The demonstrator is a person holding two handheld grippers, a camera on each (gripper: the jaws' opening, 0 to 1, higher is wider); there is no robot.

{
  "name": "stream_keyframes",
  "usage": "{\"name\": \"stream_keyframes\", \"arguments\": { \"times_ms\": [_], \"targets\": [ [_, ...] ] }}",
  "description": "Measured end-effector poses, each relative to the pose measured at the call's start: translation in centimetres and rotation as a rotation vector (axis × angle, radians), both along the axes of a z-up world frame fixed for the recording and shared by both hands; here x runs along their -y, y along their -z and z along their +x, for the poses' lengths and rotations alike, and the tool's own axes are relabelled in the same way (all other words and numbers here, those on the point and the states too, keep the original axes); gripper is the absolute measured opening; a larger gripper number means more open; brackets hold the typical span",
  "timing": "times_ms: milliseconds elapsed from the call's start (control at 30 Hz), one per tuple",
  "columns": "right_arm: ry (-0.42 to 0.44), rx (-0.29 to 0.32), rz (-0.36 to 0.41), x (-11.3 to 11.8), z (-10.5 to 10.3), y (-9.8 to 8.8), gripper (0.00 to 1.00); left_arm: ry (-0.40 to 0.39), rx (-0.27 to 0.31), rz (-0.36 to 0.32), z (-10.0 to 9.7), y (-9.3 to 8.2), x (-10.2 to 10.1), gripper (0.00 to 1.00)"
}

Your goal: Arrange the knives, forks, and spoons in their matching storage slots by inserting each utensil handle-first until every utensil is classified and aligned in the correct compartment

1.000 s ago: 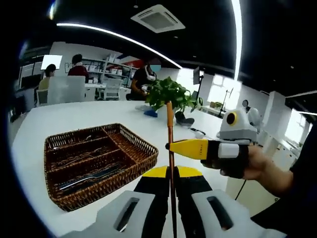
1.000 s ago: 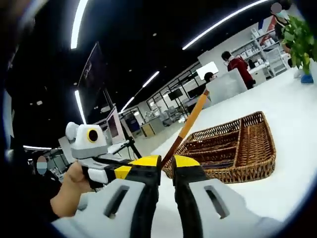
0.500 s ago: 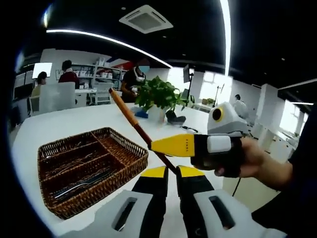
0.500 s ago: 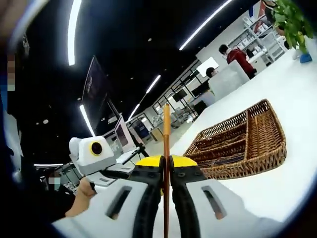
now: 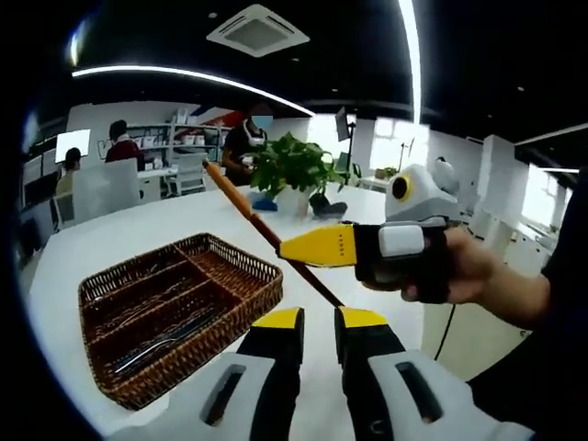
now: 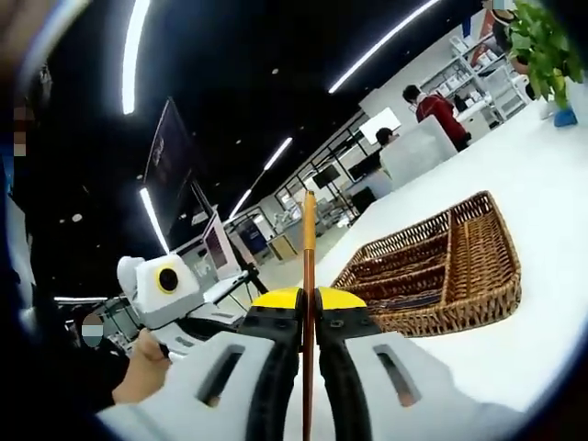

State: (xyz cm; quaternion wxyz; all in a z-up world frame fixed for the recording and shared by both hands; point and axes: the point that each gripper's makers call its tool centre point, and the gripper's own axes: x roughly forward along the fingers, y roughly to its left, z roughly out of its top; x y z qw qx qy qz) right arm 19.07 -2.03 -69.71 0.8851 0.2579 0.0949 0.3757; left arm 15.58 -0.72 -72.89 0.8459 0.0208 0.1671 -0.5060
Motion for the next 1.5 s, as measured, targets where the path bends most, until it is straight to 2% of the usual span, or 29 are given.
{"name": "stream_keyframes", "arguments": {
  "times_ms": [267,567,767,1067,1200,1500],
  "targets": [
    [0.036,0.007,-0.081,0.8,2.0,-0.2,0.04,-0.072,0.004,0.040,1.1,1.1,-2.9,0.29],
    [0.124,-0.078,-0.204,3.8,7.0,1.6,0.04,-0.173,-0.009,0.085,2.5,2.9,-7.1,0.48],
    [0.177,-0.119,-0.273,5.5,10.2,2.2,0.04,-0.223,-0.018,0.088,2.8,3.5,-9.2,0.56],
    [0.210,-0.160,-0.347,6.8,15.2,2.4,0.04,-0.267,-0.014,0.075,3.0,3.4,-11.4,0.66],
    [0.227,-0.194,-0.405,7.3,17.4,3.6,0.04,-0.280,-0.008,0.111,3.0,3.9,-12.1,0.72],
    [0.252,-0.265,-0.437,7.1,21.3,6.2,0.04,-0.291,0.003,0.101,3.0,3.7,-12.7,0.84]
  ]
}}
